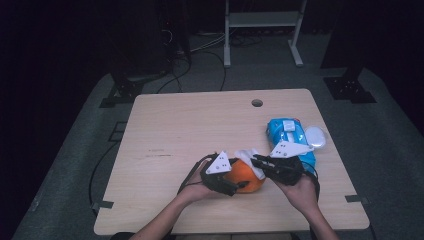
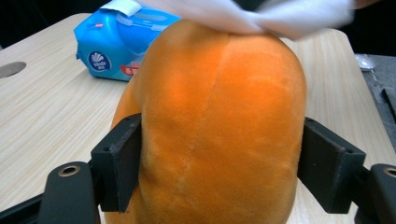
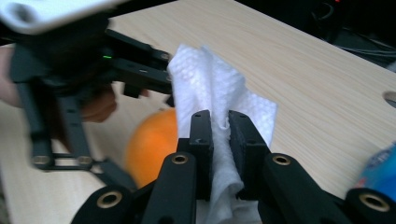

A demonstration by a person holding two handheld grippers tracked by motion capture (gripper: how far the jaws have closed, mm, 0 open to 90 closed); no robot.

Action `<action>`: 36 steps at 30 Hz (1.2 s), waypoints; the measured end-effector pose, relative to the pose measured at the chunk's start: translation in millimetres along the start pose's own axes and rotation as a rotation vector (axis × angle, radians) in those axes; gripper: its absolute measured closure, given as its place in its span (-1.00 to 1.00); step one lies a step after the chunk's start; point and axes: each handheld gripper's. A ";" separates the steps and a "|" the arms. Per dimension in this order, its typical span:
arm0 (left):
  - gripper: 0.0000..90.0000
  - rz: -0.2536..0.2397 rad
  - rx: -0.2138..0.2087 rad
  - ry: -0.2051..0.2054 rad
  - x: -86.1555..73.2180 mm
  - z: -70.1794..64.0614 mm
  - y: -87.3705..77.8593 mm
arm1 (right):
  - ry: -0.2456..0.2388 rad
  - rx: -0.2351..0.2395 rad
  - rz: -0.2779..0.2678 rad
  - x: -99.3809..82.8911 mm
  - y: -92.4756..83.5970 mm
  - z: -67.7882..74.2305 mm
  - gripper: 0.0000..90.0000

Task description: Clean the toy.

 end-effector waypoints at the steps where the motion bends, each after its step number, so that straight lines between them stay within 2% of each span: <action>1: -0.49 0.001 -0.003 0.001 0.5 -0.2 0.3 | -0.012 0.013 0.001 1.7 0.3 3.3 0.77; 4: -0.58 0.001 -0.023 0.012 -0.4 0.6 -0.2 | -0.057 0.004 0.023 5.3 4.6 11.7 0.77; 8: -0.63 -0.039 -0.068 -0.022 -3.3 6.6 -2.8 | -0.028 0.012 0.024 1.9 4.3 2.8 0.77; 11: -0.48 -0.045 -0.052 -0.008 -3.4 5.0 -1.6 | -0.011 0.013 0.022 -0.7 2.4 -2.0 0.77; 14: -0.34 -0.039 -0.035 -0.004 -3.4 2.7 0.1 | -0.020 0.018 0.036 0.6 2.4 4.7 0.76; 15: -0.33 -0.039 -0.036 -0.004 -3.0 1.6 1.1 | -0.024 0.031 0.033 1.4 3.8 7.3 0.76; 17: -0.33 -0.027 -0.044 0.023 -1.8 -2.8 3.0 | -0.039 0.054 0.041 3.5 9.3 14.1 0.76; 20: -0.33 -0.024 -0.052 0.055 -1.5 -7.6 4.5 | -0.068 0.035 0.054 7.6 15.7 20.4 0.77; 23: -0.33 -0.018 -0.051 0.091 -1.9 -11.4 5.4 | -0.059 -0.001 0.054 9.3 16.6 13.8 0.77; 27: -0.33 -0.020 -0.051 0.095 -2.1 -9.8 5.3 | -0.001 0.006 0.056 4.5 13.4 -1.9 0.77; 32: -0.33 -0.031 -0.059 0.063 -3.7 -4.9 3.6 | 0.041 -0.019 0.056 -2.8 2.3 -15.6 0.76; 34: -0.33 -0.023 -0.064 0.083 -2.8 -6.9 4.1 | 0.055 -0.008 0.064 -4.7 -0.9 -18.0 0.76; 36: -0.35 -0.013 -0.068 0.112 -2.1 -9.4 5.0 | 0.050 -0.001 0.068 -4.5 -0.3 -16.0 0.76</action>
Point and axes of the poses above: each handheld gripper's, and its own axes: y roughly forward along the jaws, x roughly out of its top, z roughly to its left, and after that the axes turned 6 degrees about z, right-handed
